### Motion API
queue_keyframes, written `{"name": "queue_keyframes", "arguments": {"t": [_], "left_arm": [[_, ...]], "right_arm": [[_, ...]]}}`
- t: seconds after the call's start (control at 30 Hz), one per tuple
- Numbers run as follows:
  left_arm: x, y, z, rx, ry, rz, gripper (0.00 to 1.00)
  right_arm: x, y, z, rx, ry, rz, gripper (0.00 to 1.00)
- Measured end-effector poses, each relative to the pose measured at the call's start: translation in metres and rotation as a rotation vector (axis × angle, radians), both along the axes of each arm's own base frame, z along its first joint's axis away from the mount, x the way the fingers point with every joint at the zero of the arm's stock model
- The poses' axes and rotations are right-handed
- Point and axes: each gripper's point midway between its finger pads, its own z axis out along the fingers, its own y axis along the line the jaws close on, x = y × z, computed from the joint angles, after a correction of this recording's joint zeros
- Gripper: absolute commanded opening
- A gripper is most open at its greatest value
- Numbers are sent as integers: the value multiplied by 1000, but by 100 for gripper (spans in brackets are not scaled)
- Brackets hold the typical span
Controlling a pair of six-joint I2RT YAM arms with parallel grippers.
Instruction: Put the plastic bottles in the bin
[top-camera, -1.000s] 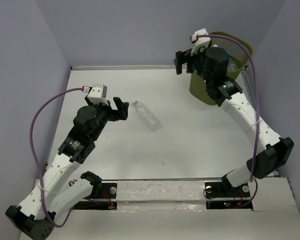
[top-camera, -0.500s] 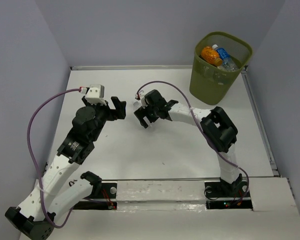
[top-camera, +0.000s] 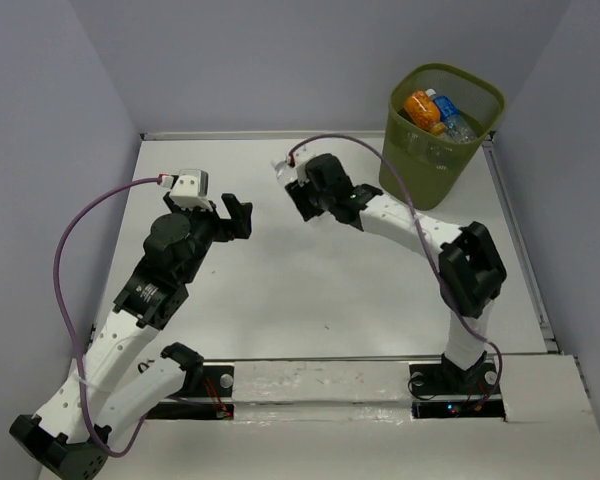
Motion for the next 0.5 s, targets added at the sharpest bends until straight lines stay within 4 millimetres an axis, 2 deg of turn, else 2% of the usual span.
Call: {"name": "queue_keyframes", "arguments": {"t": [0.03,0.1,0.13,0.17,0.27,0.33,0.37,0.4,0.43,0.5], "left_arm": [[0,0,0,0,0,-1,99],[0,-1,0,-1,0,-5,99],[-1,-1,1,-2,-2,-6,99],[-2,-1,1,-3,-4,-7,99],[-4,0,5,-10,-15,-9,99],[-5,1,7,-14,-22,-10,99],[-6,1,8,-16,-24,-11,99],[-6,1,9,-17,-26,-12,99],[-6,1,9,-17,-26,-12,99],[-6,1,9,-17,-26,-12,99]], "right_arm": [[7,-8,27,19,-53,-20,46],[30,-34,98,92,-184,-85,46],[38,-46,117,114,-219,-111,46],[57,-79,169,173,-324,-187,46],[89,-170,258,240,-524,-374,46],[99,-216,285,244,-600,-475,47],[105,-251,299,237,-644,-545,48],[107,-262,301,232,-653,-569,50],[112,-283,298,213,-658,-611,53],[120,-298,286,188,-640,-641,73]]}}
